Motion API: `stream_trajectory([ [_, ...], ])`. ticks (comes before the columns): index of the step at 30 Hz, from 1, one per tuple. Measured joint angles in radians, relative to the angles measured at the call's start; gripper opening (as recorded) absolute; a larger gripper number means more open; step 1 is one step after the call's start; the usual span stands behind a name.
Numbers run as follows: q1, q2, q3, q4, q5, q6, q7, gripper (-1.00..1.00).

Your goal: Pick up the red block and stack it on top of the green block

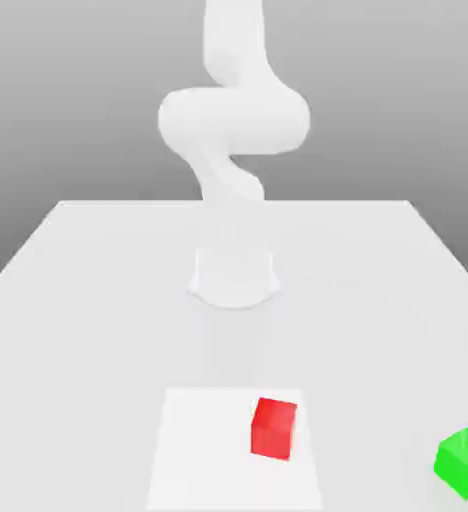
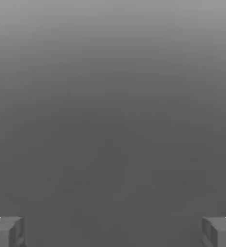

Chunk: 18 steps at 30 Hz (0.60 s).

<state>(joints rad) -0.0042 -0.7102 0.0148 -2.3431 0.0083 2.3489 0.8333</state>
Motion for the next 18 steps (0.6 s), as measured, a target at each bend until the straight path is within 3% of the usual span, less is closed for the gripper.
stream_trajectory([
  [18,-0.008,0.66,0.11,-0.315,-0.01,0.359,0.296,0.0],
])
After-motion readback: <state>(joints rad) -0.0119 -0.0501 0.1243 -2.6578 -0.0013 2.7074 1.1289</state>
